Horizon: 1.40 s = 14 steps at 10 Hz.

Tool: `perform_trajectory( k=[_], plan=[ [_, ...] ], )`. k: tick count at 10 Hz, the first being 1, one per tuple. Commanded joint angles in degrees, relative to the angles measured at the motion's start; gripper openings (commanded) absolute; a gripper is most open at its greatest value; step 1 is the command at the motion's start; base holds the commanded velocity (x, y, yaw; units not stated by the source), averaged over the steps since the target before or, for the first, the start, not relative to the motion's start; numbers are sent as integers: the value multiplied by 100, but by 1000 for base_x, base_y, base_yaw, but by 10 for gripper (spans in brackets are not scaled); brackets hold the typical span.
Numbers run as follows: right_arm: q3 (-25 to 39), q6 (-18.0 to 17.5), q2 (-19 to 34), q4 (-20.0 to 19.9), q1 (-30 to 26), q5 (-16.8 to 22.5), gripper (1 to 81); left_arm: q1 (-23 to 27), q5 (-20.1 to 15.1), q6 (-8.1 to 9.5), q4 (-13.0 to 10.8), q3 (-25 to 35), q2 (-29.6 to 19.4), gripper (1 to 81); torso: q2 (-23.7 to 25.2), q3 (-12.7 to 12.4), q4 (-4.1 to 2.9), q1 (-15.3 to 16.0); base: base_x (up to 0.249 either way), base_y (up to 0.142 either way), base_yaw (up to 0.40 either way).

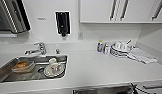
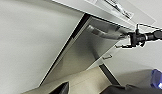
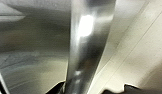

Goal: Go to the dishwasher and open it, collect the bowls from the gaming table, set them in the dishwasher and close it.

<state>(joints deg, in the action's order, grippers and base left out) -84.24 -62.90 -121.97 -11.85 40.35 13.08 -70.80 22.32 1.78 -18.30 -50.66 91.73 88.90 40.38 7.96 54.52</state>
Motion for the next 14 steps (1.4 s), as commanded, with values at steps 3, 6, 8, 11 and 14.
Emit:
perform_trajectory(
  k=[3,6,8,11,14],
  plan=[
    [128,33,83,324,-22,1241,811,334,-70,15,-113,144,-330,811,0,0,0,0,0,0,0],
    [-197,33,-208,376,145,1241,811,325,-70,15,-104,127,-330,811,0,0,0,0,0,0,0],
    [-136,33,-103,385,127,1250,811,325,-70,24,-104,127,-313,811,0,0,0,0,0,0,0],
    [-101,33,-103,376,101,1249,811,325,-70,77,-113,136,-295,811,0,0,0,0,-26,0,0],
    [-92,33,-111,376,101,1241,811,325,-70,77,-113,127,-304,811,-2,0,0,2,-85,0,0]
  ],
)
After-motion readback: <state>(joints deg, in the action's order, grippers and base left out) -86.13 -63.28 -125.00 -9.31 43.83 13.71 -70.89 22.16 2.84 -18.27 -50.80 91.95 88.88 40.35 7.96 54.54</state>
